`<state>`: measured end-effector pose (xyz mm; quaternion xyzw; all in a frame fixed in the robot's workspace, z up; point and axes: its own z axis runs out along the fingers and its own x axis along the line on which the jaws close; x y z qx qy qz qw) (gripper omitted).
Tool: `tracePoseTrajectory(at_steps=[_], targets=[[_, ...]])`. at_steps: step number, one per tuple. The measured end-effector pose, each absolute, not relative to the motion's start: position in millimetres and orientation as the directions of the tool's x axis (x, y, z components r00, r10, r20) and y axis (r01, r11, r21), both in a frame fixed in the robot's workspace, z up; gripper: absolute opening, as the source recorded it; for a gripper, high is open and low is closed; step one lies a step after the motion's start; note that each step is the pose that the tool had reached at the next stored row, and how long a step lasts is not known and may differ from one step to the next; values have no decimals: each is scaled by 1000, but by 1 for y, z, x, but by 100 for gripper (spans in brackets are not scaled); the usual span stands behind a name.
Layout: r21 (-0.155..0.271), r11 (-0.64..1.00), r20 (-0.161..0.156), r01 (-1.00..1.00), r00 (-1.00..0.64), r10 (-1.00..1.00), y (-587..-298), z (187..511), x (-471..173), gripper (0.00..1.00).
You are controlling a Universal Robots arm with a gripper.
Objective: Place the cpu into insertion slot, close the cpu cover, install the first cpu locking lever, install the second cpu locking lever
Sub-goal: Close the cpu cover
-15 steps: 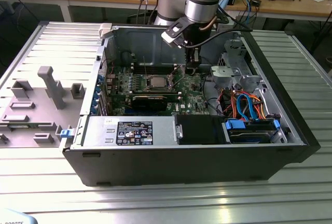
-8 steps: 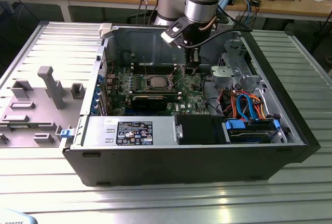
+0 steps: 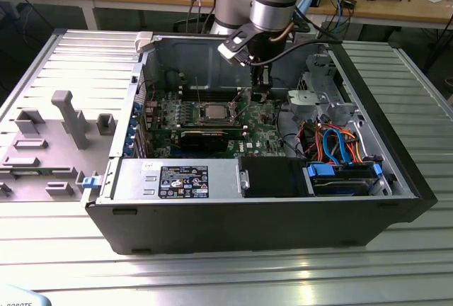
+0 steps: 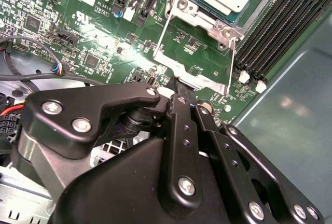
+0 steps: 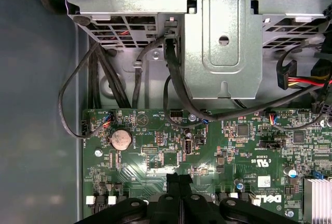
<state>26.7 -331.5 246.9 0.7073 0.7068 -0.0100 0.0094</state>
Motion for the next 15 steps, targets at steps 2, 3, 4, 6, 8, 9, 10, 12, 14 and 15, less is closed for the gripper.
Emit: tracePoseTrajectory(at_steps=[2,3,4,6,8,9,10,12,14,15], targets=[[-1,-1,-27,1000,1,1000,-332,247,26,11],[-1,-1,-27,1000,1,1000,-332,247,26,11],[-1,-1,-28,1000,1,1000,-332,247,26,11],[-1,-1,-28,1000,1,1000,-332,247,25,11],[-1,-1,-27,1000,1,1000,-332,247,25,11],[-1,-1,-27,1000,1,1000,-332,247,24,11],[-1,-1,-27,1000,1,1000,-332,247,23,11],[-1,-1,-27,1000,1,1000,-332,247,23,11],[-1,-1,-27,1000,1,1000,-332,247,23,11],[-1,-1,-27,1000,1,1000,-332,247,23,11]])
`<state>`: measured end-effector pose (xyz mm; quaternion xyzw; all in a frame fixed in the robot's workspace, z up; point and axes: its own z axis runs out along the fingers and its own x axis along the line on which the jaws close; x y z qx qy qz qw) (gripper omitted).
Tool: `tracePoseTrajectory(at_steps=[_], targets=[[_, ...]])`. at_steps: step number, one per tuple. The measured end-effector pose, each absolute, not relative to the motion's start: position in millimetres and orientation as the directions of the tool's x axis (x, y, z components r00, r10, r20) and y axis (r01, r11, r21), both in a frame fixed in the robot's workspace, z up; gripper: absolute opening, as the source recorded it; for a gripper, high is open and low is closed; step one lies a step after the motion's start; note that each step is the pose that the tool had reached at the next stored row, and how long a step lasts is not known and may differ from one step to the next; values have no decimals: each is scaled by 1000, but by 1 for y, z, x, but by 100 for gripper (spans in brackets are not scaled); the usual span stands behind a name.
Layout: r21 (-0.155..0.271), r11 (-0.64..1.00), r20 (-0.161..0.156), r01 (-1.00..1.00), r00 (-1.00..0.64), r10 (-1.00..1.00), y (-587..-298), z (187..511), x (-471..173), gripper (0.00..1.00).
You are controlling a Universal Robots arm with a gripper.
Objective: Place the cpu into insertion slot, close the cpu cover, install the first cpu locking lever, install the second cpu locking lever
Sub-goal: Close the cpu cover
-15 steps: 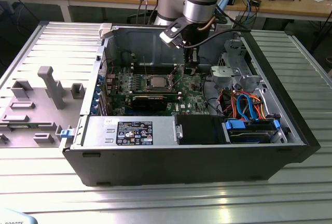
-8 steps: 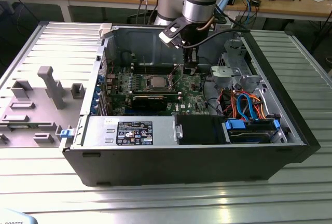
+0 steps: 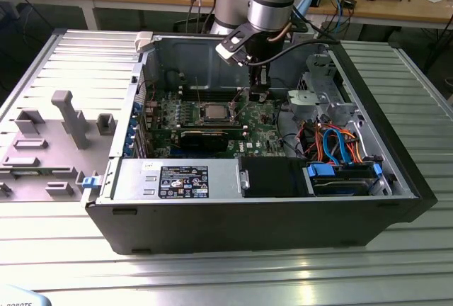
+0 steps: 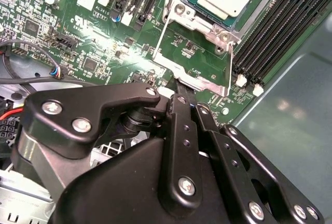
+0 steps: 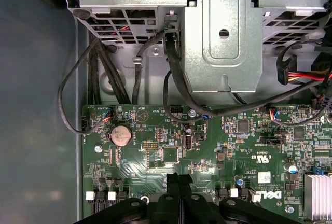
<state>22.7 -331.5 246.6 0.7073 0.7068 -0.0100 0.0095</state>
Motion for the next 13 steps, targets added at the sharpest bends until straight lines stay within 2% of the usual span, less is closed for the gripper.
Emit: tracePoseTrajectory(at_steps=[13], targets=[[-1,-1,-27,1000,1,1000,-332,247,18,11]])
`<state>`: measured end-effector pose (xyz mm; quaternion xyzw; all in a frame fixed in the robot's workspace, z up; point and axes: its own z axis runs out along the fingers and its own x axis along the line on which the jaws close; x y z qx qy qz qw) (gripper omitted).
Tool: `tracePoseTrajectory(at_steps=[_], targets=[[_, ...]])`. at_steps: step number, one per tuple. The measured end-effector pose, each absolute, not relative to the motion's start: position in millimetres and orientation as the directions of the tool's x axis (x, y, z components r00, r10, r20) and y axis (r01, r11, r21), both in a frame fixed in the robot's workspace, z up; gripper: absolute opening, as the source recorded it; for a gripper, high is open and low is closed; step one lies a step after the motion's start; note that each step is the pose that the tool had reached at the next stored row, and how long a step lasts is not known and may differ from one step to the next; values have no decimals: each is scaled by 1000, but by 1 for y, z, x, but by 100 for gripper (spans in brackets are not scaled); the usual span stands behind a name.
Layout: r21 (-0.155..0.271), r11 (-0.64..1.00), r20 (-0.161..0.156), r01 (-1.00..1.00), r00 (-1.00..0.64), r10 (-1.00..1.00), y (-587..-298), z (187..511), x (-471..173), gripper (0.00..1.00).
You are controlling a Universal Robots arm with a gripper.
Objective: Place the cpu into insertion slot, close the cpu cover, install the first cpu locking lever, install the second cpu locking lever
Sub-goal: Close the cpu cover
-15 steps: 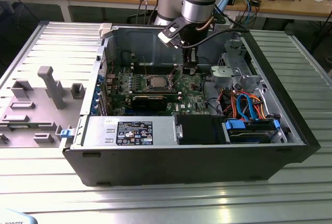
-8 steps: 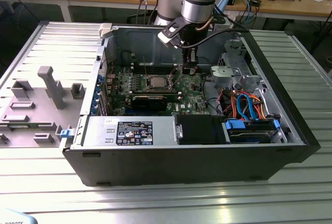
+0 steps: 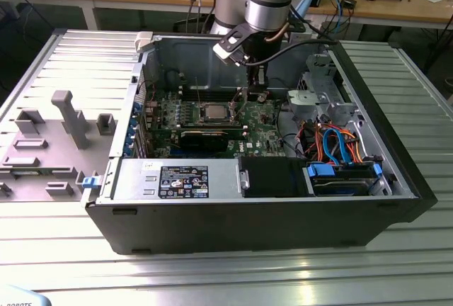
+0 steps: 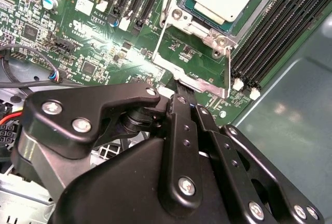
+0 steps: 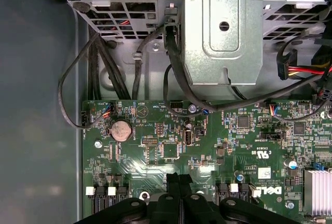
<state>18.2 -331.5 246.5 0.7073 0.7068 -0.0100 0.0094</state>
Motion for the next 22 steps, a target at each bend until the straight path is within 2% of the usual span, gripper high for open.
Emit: tracePoseTrajectory(at_steps=[22], targets=[[-1,-1,-27,1000,1,1000,-332,246,15,11]])
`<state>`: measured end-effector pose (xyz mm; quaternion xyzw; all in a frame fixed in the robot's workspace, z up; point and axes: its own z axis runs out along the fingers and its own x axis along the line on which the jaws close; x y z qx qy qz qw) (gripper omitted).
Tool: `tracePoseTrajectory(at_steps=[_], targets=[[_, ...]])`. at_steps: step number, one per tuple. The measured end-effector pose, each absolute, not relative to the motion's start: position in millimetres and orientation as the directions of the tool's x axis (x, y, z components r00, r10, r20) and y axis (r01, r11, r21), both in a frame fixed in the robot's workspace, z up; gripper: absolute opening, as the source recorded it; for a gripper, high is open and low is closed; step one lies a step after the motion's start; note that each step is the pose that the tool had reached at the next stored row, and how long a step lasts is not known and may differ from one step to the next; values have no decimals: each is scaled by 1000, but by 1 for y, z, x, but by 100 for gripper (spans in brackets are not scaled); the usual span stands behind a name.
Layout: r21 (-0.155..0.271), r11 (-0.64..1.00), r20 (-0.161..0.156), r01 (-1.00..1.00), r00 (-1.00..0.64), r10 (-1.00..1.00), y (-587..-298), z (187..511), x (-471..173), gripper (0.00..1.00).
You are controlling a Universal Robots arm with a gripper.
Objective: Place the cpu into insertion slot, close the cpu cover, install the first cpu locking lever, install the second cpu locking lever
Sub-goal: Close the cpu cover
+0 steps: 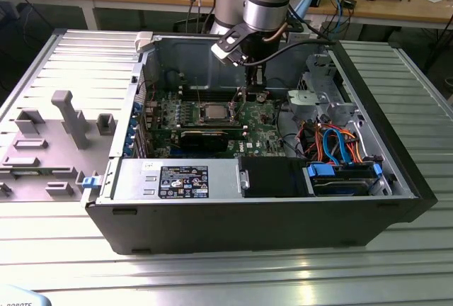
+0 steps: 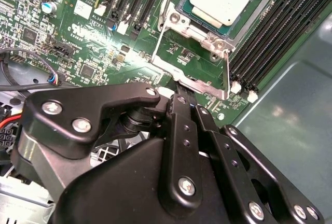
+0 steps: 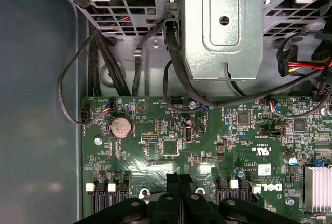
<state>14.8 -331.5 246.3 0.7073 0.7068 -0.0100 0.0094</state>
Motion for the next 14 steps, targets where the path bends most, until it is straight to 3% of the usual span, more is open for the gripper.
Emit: tracePoseTrajectory(at_steps=[14], targets=[[-1,-1,-28,1000,1,1000,-331,246,9,11]])
